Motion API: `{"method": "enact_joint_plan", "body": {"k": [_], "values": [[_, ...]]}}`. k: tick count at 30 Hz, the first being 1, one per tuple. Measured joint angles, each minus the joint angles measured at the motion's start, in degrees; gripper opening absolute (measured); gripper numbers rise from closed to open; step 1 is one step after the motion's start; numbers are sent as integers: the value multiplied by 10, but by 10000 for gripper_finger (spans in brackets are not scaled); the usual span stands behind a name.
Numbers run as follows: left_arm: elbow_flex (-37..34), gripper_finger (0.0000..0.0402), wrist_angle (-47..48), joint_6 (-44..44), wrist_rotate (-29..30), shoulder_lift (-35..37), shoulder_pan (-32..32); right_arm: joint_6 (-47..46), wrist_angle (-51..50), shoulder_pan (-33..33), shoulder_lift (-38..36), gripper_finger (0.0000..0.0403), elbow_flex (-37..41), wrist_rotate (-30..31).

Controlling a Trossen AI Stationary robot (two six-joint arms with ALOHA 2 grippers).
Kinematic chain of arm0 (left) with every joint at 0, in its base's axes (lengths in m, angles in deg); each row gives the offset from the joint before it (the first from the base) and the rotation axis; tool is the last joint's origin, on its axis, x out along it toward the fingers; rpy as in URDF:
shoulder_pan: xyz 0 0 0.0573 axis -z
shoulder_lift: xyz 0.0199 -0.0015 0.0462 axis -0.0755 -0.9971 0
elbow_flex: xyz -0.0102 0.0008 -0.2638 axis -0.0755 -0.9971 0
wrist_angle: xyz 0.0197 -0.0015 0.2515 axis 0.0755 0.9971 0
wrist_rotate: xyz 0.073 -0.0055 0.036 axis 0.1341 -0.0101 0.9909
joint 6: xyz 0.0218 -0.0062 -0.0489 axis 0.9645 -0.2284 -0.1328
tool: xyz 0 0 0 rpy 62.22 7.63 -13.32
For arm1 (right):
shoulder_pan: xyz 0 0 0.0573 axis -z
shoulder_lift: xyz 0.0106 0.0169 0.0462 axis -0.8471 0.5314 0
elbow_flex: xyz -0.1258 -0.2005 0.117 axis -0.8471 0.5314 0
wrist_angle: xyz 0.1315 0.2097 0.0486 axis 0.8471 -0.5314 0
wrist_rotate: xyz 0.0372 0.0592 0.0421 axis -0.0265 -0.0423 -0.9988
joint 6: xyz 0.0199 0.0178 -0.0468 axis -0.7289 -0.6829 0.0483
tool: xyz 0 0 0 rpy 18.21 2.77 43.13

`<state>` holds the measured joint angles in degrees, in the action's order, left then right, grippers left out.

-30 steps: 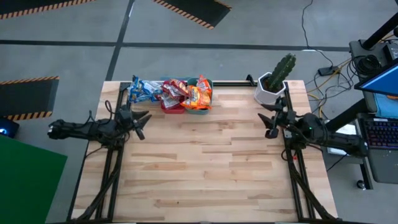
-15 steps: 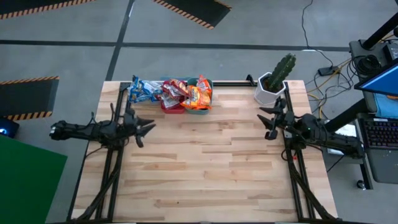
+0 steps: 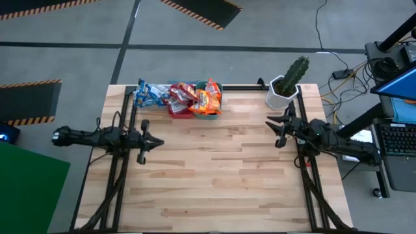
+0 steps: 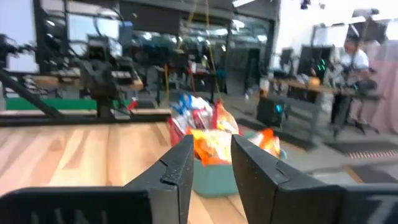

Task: Sort Maruchan noodles
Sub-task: Return to Home Position

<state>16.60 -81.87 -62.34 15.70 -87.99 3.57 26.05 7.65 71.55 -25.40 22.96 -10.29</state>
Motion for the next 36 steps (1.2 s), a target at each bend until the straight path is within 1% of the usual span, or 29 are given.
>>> {"method": "enact_joint_plan", "body": {"k": [3,6,9,11,13,18,26,36], "values": [[0,2,0,13,0,-1,0,-11,-25,0,0,90,0,23],[0,6,1,7,4,-1,0,-13,-53,0,1,85,0,50],[1,7,0,-36,30,-1,0,60,-52,0,7,84,-1,75],[4,8,3,-46,50,-3,0,102,-53,0,7,85,-1,74],[6,8,5,-47,54,-3,0,120,-52,0,7,88,-1,72],[7,8,5,-48,54,-3,0,123,-51,0,7,91,-1,72],[7,8,4,-48,54,-3,0,124,-51,0,7,80,-1,72],[7,8,3,-48,53,-5,0,124,-51,0,7,79,-1,72]]}}
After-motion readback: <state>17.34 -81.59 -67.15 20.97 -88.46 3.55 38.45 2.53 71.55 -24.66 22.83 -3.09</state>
